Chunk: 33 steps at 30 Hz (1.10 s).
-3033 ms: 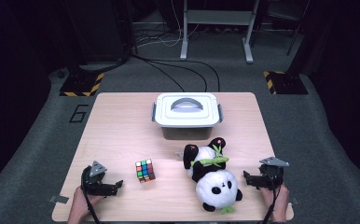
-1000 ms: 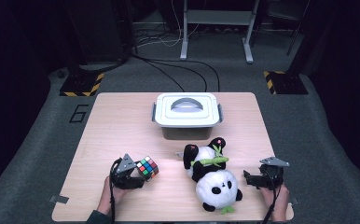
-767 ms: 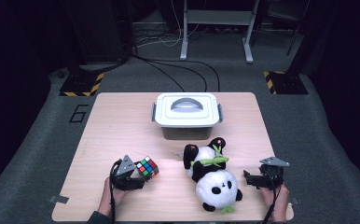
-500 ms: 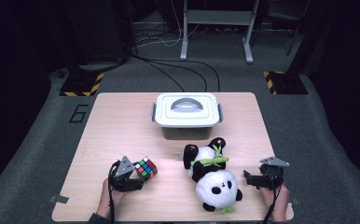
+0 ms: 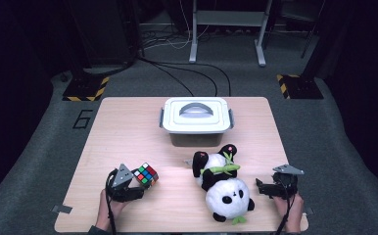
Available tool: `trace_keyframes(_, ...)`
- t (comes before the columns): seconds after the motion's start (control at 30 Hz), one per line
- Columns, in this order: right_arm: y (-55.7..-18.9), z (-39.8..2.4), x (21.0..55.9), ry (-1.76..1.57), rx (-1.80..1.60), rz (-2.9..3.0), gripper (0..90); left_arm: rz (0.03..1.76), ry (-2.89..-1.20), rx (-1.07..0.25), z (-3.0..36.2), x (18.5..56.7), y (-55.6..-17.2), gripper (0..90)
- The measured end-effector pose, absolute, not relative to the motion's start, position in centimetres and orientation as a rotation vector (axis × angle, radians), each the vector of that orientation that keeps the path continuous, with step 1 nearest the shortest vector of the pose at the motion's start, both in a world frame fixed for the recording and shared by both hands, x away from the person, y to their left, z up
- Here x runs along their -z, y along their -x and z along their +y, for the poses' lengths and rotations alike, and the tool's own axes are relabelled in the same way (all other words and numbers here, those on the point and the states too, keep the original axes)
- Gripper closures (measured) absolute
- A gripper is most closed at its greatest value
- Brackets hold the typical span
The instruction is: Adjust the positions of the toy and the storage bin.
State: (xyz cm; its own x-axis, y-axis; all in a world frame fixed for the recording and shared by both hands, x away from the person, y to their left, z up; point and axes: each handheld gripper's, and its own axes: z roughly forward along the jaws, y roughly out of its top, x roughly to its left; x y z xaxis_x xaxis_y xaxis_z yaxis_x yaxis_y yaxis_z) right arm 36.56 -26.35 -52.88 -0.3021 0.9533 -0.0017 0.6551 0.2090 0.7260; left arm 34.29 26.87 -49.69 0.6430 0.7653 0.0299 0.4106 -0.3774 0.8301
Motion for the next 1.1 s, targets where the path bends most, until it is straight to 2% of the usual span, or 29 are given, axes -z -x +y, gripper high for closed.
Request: trace_keyframes(1.1,-36.5,-26.3,52.9,-1.494,-0.875,2.031,4.2,1.060,-1.926,-0.621,31.2,48.6,-35.2,34.1)
